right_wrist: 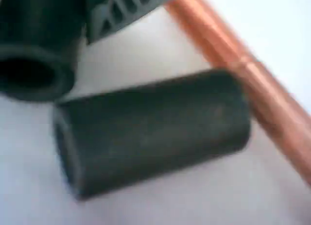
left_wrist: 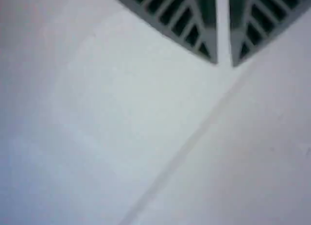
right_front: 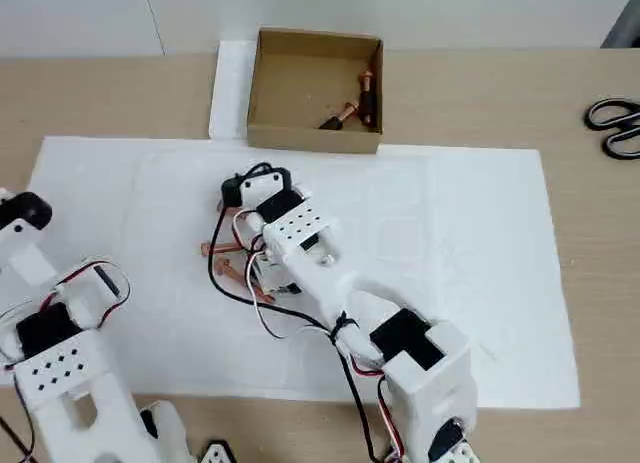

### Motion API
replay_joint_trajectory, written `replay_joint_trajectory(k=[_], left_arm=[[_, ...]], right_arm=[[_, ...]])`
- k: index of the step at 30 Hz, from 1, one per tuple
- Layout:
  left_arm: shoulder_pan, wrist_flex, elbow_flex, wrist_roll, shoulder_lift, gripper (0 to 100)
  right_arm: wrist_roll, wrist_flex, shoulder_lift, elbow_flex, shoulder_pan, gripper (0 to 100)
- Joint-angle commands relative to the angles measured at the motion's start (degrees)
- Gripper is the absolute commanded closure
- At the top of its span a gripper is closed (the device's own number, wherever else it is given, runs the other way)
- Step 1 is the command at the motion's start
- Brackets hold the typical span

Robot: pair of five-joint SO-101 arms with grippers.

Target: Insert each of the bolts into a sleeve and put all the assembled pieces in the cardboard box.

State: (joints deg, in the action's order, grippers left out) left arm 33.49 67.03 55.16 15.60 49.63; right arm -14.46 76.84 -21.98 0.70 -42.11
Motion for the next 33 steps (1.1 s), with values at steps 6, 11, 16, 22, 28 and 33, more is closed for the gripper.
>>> replay_joint_trajectory(k=[6,11,16,22,28,33], left_arm=[[-0.1,-1.5,1.2,0.2,1.2,99],[-5.5,0.0,2.5,0.2,1.5,99],[-8.7,1.0,-4.7,6.5,1.1,99],[-15.6,0.8,-8.8,8.6,1.0,99],[-21.6,-0.9,-10.2,18.5,0.0,99],[-22.9,-8.4,-13.8,27.9,-6.3,99]], right_arm=[[-0.3,0.0,0.5,0.5,-1.3,99.4],[-0.3,8.6,4.0,6.5,-1.0,99.4],[-0.3,13.5,14.0,14.1,1.0,99.4],[-0.2,13.5,22.0,14.4,7.3,99.4],[-0.3,13.0,23.7,14.4,11.8,99.4],[-0.4,11.6,23.3,14.3,12.1,99.4]])
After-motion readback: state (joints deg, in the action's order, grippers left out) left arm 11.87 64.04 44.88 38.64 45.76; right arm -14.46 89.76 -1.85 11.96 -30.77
